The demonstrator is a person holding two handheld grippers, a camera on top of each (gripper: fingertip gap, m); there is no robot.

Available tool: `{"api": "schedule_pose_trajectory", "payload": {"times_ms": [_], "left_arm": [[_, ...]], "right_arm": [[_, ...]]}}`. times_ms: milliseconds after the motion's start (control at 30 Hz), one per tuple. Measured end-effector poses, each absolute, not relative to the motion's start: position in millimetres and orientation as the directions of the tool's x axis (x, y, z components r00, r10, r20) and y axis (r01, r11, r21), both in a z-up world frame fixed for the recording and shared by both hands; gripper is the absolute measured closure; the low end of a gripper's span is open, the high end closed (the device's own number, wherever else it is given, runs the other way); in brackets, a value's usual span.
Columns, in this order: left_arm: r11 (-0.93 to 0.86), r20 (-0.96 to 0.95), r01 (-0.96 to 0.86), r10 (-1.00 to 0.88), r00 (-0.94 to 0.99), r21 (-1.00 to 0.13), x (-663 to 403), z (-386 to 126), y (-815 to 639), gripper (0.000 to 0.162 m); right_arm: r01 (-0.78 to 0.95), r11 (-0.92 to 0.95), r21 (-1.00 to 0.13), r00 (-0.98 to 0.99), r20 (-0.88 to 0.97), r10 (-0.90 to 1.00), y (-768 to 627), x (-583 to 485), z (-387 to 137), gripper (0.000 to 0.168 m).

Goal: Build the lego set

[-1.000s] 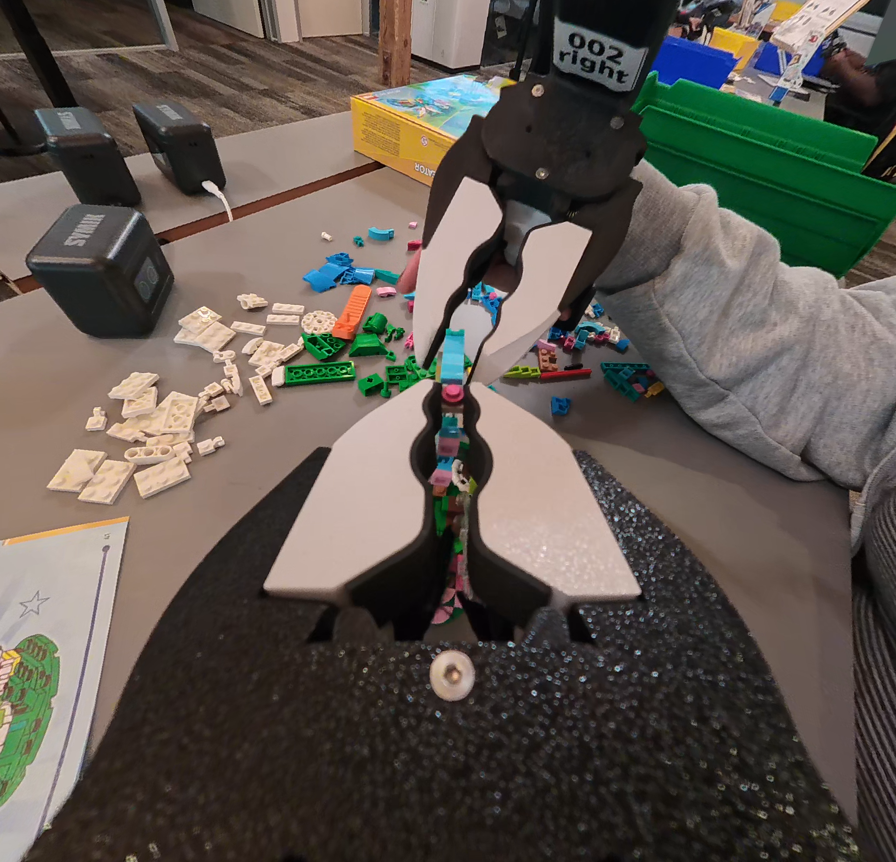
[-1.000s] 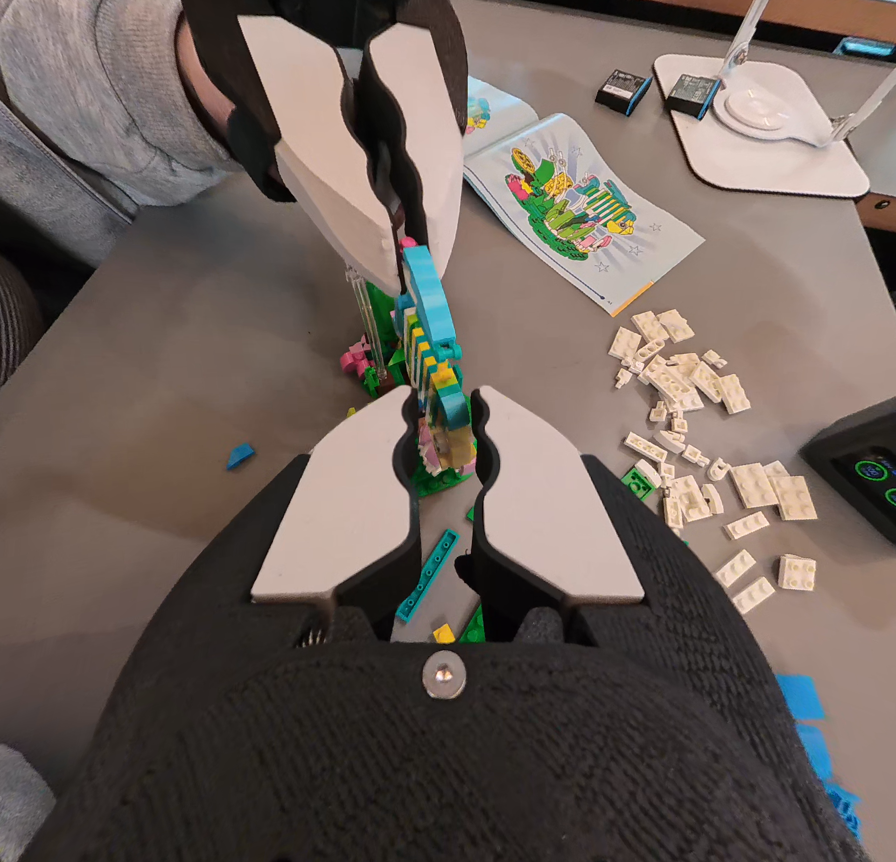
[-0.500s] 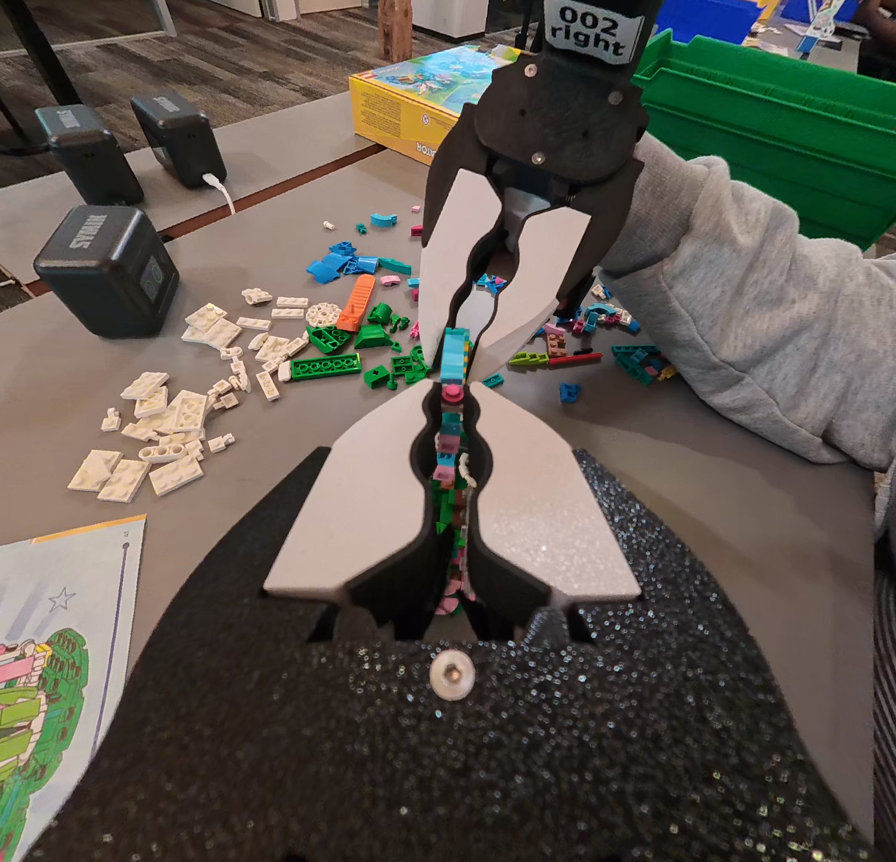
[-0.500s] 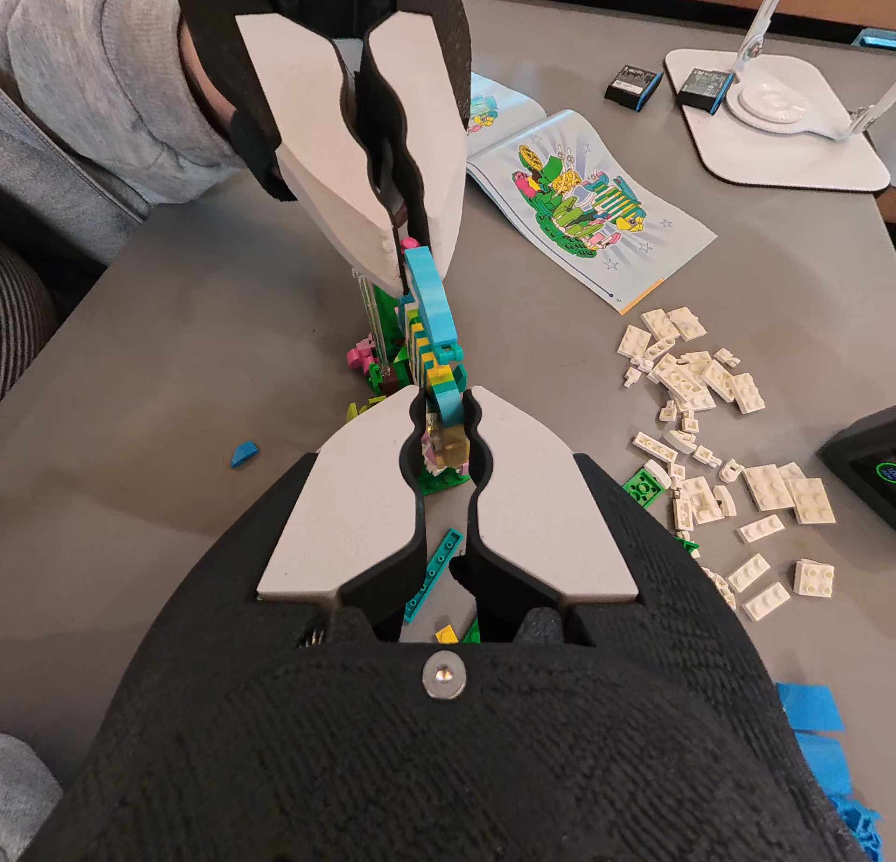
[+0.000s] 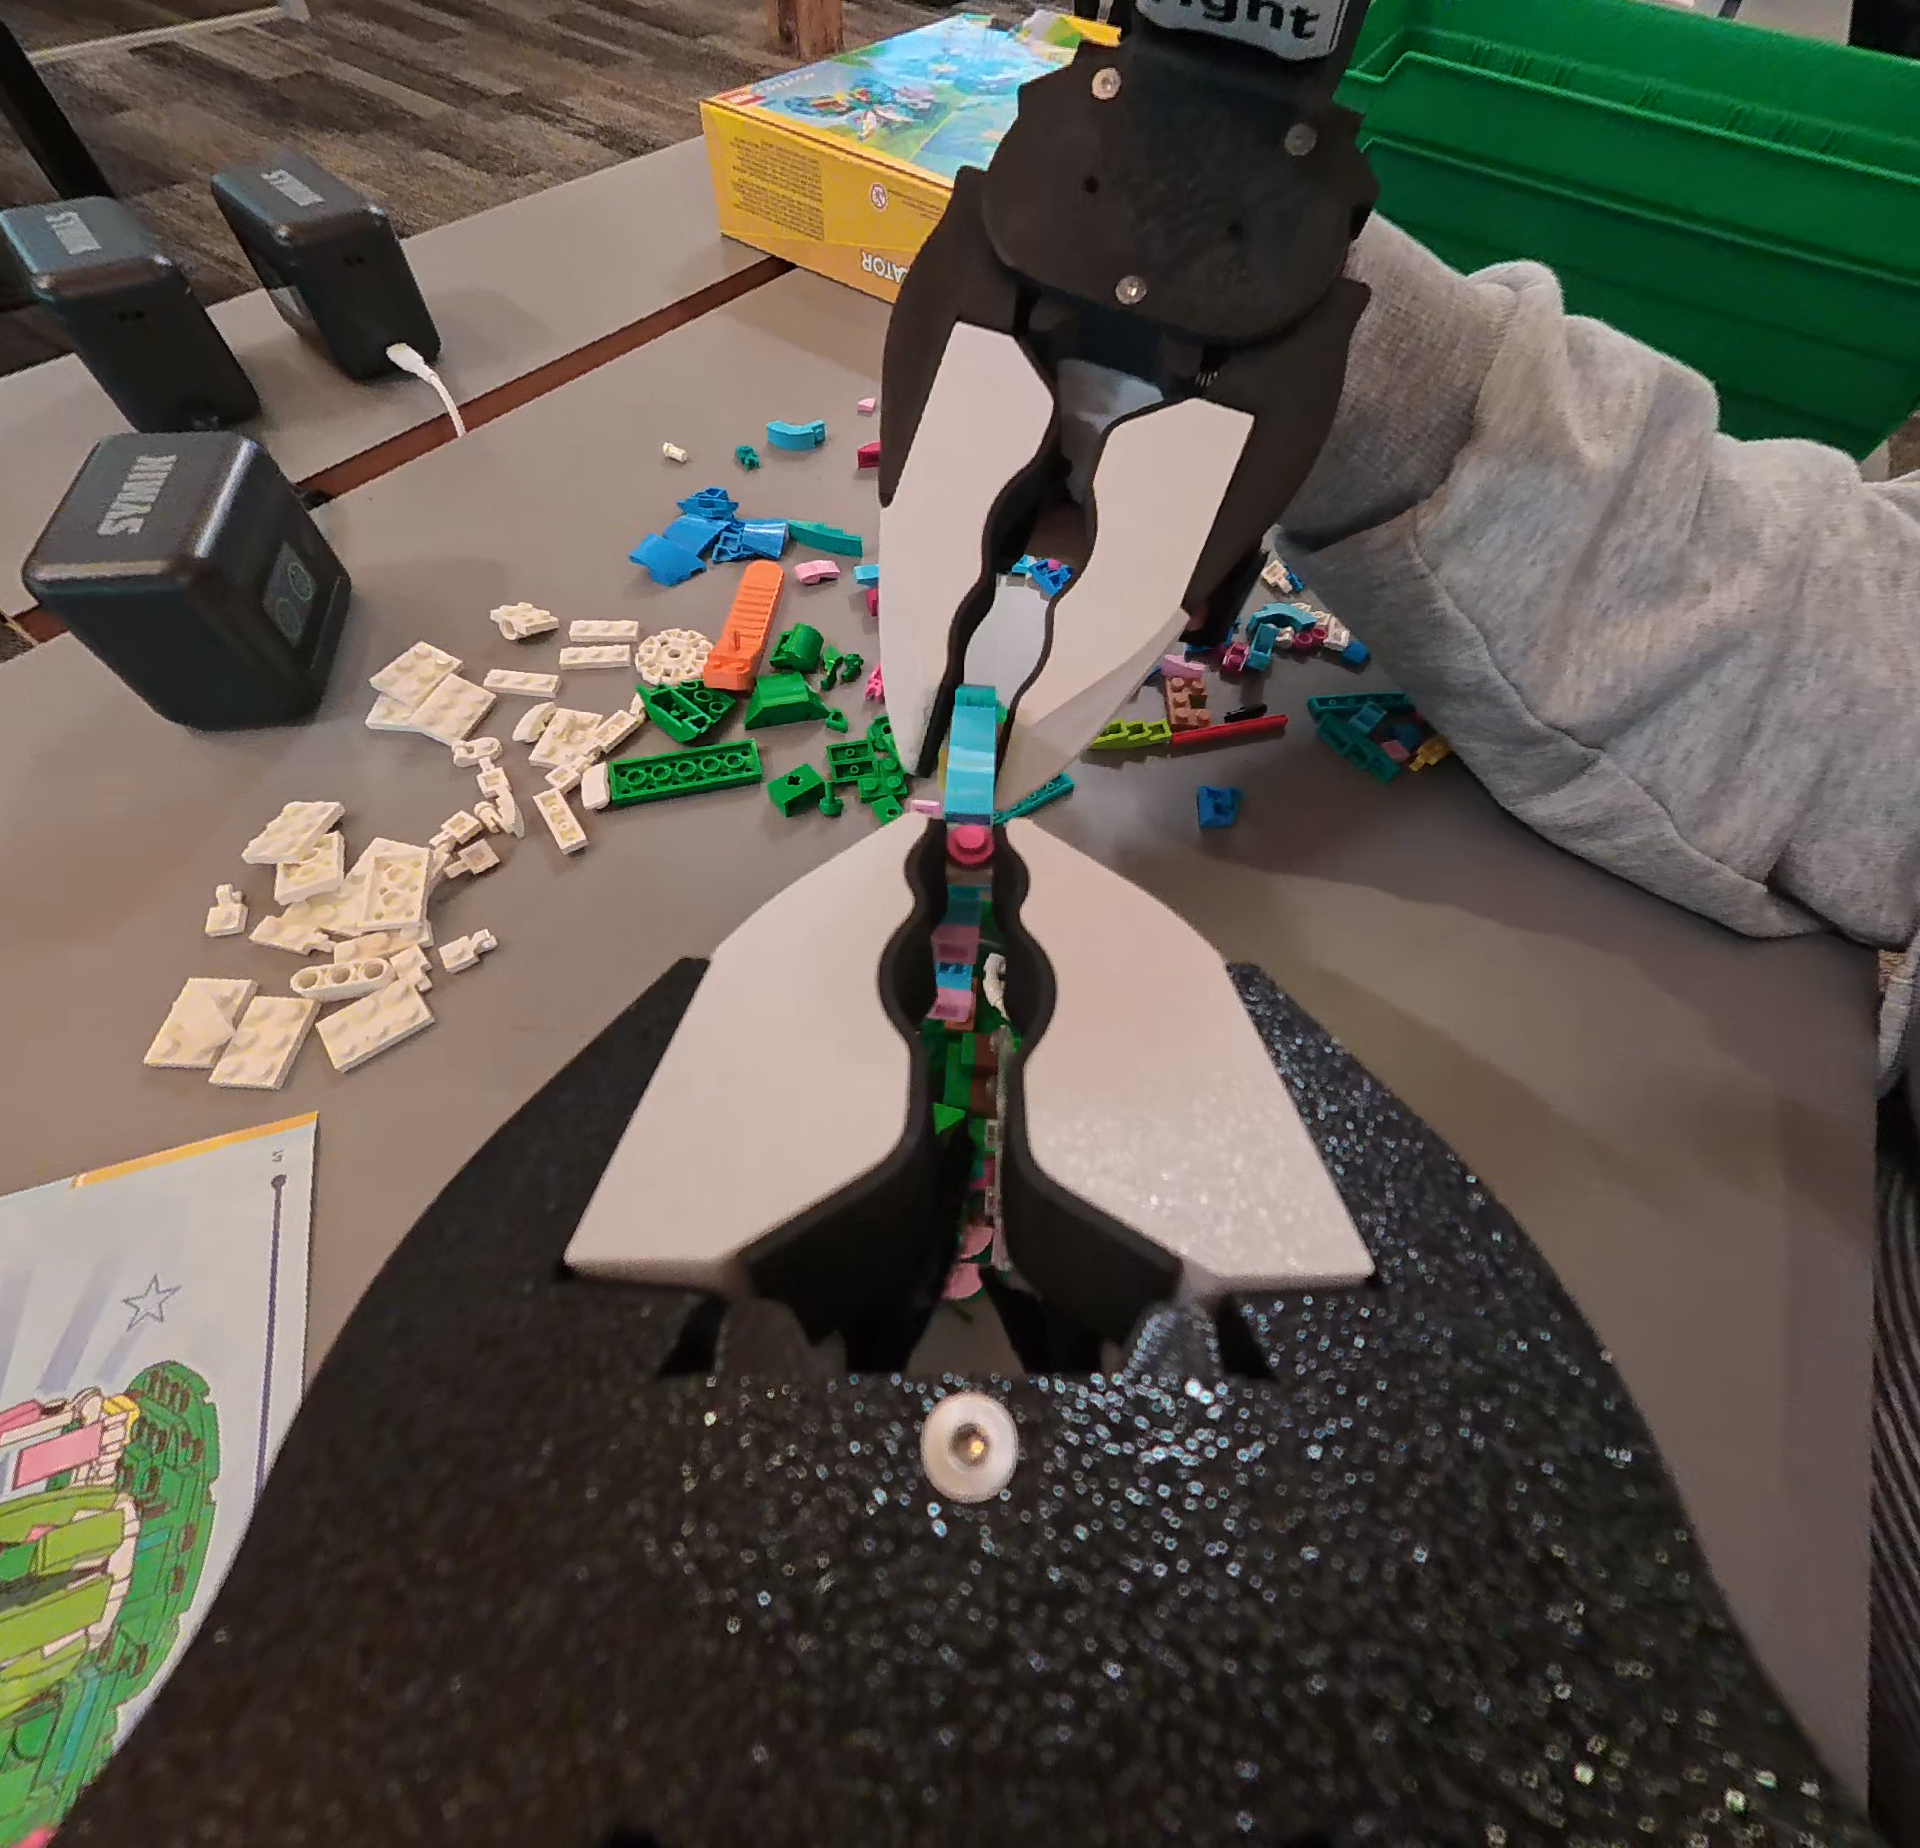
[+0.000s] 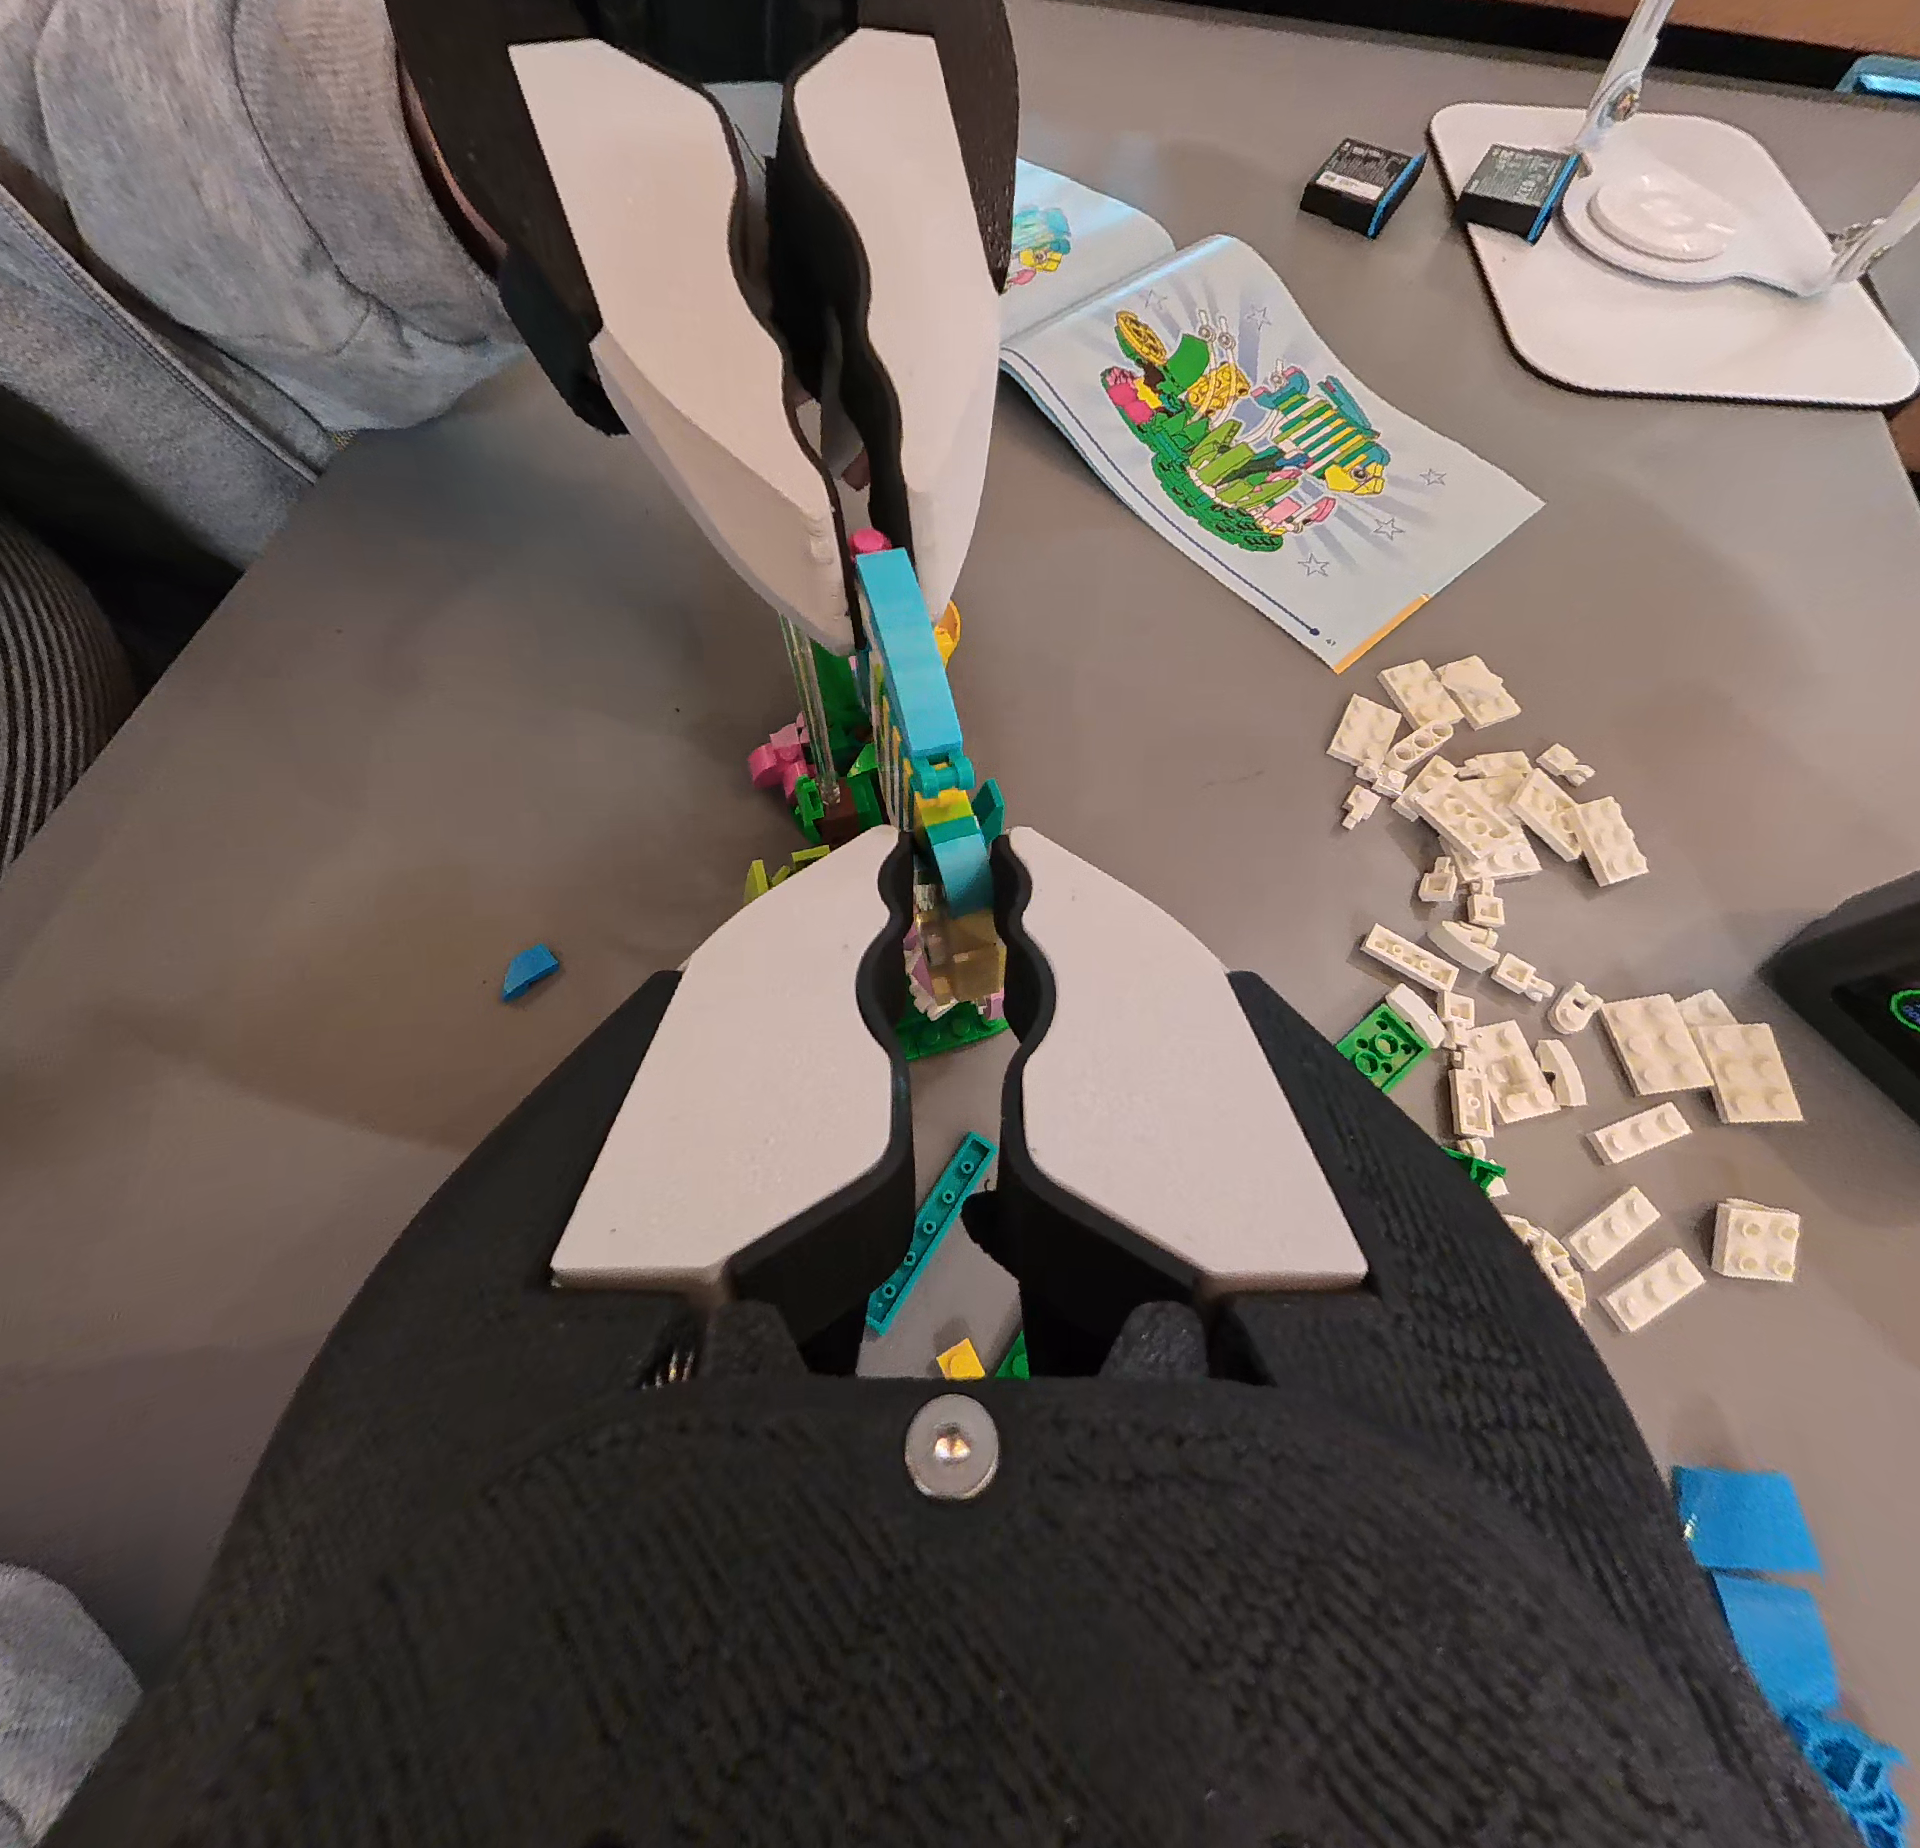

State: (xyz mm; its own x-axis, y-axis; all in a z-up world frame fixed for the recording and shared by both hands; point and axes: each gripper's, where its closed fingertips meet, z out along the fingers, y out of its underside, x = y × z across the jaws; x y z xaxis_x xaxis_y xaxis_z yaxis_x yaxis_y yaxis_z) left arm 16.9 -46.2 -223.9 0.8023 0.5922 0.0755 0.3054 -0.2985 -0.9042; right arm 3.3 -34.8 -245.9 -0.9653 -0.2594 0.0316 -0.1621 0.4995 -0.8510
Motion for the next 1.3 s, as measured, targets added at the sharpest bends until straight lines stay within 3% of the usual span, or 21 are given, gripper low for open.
{"api": "schedule_pose_trajectory", "payload": {"times_ms": [200,600,800,1100,1233,1300], "left_arm": [[-0.305,0.086,0.317,0.584,0.807,-0.898,18,-226,-46,0.155],[-0.32,0.082,0.322,0.583,0.808,-0.891,17,-227,-48,0.154],[-0.315,0.092,0.324,0.575,0.813,-0.892,18,-227,-47,0.154],[-0.307,0.085,0.315,0.582,0.809,-0.898,18,-227,-47,0.155],[-0.319,0.072,0.3,0.569,0.819,-0.899,18,-226,-40,0.136],[-0.327,0.057,0.286,0.564,0.824,-0.901,17,-226,-36,0.135]], "right_arm": [[-0.141,0.441,-0.887,-0.963,0.02,-0.269,-38,6,-234,0.143],[-0.148,0.359,-0.922,-0.962,0.049,-0.27,-40,7,-221,0.159],[-0.142,0.362,-0.921,-0.964,0.045,-0.263,-38,4,-222,0.154],[-0.135,0.347,-0.928,-0.958,0.034,-0.284,-36,6,-223,0.161],[-0.14,0.347,-0.927,-0.959,0.04,-0.281,-35,5,-223,0.161],[-0.143,0.347,-0.927,-0.959,0.042,-0.281,-36,6,-223,0.161]]}}
